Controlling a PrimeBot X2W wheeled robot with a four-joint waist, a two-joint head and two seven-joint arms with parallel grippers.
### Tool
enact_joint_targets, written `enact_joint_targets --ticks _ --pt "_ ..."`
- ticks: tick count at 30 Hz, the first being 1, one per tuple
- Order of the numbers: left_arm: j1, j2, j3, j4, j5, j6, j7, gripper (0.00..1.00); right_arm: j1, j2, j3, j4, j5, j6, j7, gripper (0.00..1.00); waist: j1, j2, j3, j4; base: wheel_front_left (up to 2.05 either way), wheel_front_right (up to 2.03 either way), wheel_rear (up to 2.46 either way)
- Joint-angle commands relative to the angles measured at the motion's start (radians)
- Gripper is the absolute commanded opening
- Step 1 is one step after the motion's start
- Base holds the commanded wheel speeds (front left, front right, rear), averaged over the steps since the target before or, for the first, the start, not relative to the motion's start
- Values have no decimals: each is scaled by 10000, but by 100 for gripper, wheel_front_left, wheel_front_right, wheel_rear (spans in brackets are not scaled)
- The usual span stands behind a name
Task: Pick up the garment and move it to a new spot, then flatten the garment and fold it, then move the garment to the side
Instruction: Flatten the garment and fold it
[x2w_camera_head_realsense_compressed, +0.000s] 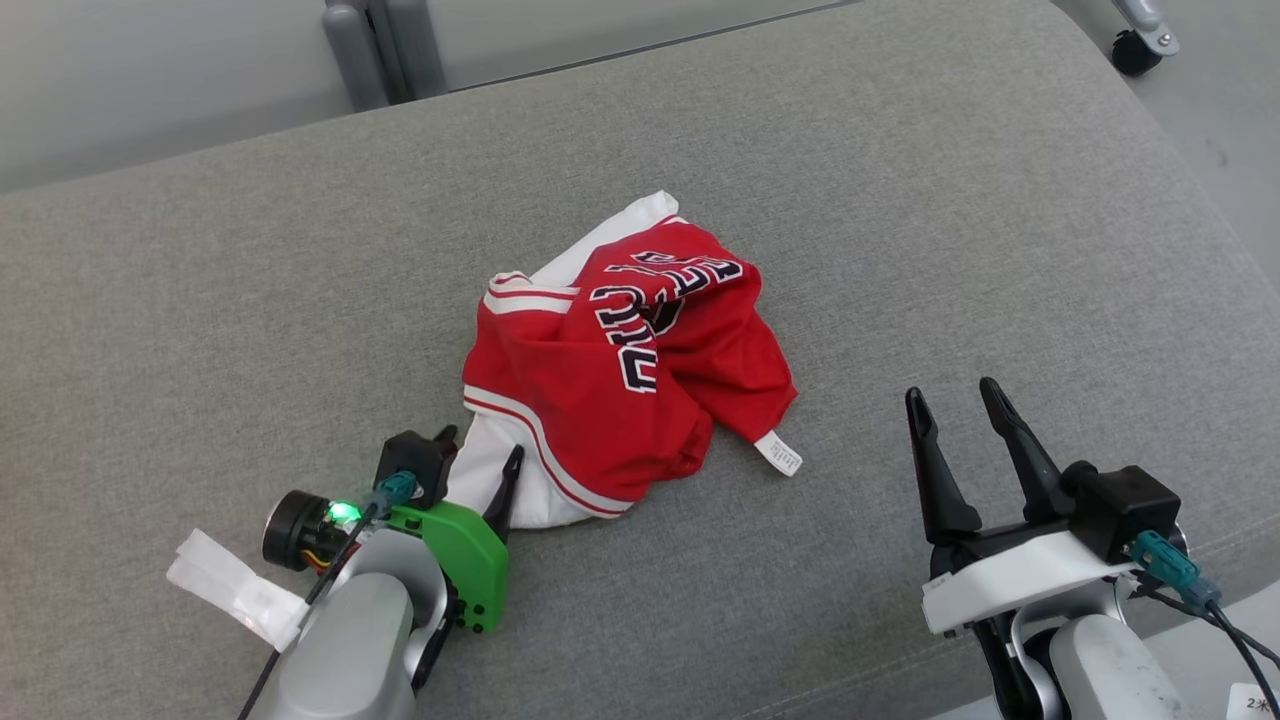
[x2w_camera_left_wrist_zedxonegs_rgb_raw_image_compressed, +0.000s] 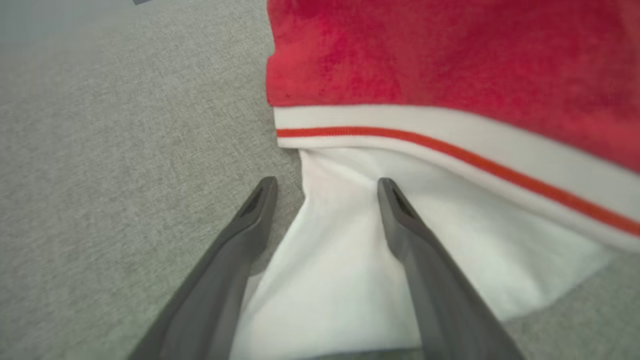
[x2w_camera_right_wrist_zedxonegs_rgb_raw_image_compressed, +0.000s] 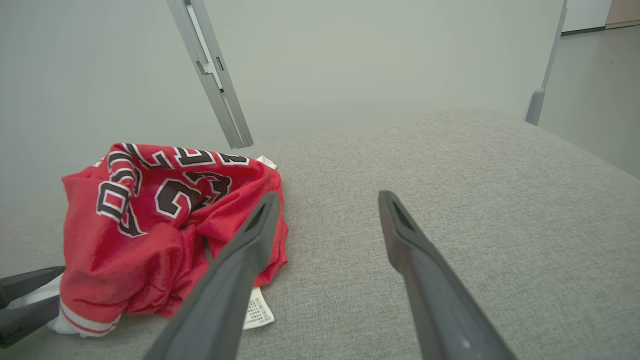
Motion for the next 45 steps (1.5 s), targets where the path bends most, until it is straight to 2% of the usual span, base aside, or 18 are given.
enact_joint_targets --ticks 1,2,7,11,15,22,26,34,37,38,39,45 --pt "-134 26 -152 151 -177 -16 99 43 -104 18 -22 18 -21 1 -29 100 0 0 -23 -1 0 0 0" --pt "-154 2 -317 192 -287 -16 42 0 -94 22 -31 16 -21 1 -29 100 0 0 -39 2 0 0 0" --pt "-314 -24 -577 135 -737 -6 -321 0 99 12 -160 9 -68 1 -29 100 0 0 -247 247 0 0 0" --pt "-314 33 -272 -175 -1028 75 -677 0 271 -27 -161 24 -101 1 -29 100 0 0 -524 690 0 0 0" --pt "109 329 177 -805 -1324 285 -853 0 442 -59 -166 46 -92 1 -29 100 0 0 -820 1291 0 0 0" --pt "1615 1056 872 -2489 -1672 810 -908 0 742 -73 -134 165 -59 1 -29 100 0 0 -1258 2399 0 0 0" --pt "2669 1333 1027 -3571 -1871 1102 -570 0 786 -88 -99 239 -22 1 -29 100 0 0 -1350 2838 0 0 0" --pt "4931 1617 1628 -5731 -2419 2078 81 0 864 -96 -41 388 -2 1 -29 100 0 0 -1357 3159 0 0 0" --pt "5420 1542 1650 -6091 -2568 2205 240 0 833 -127 -35 428 27 1 -29 100 0 0 -1330 3166 0 0 0" --pt "5498 1521 1641 -6169 -2578 2265 238 20 821 -139 -41 440 37 1 -29 100 0 0 -1326 3168 0 0 0" --pt "5569 1487 1635 -6265 -2588 2297 195 98 807 -148 -43 460 36 1 -29 100 0 0 -1326 3168 0 0 0" --pt "5245 1390 1684 -6513 -2522 2321 -281 100 757 -153 -40 520 51 1 -29 100 0 0 -1401 3096 0 0 0"
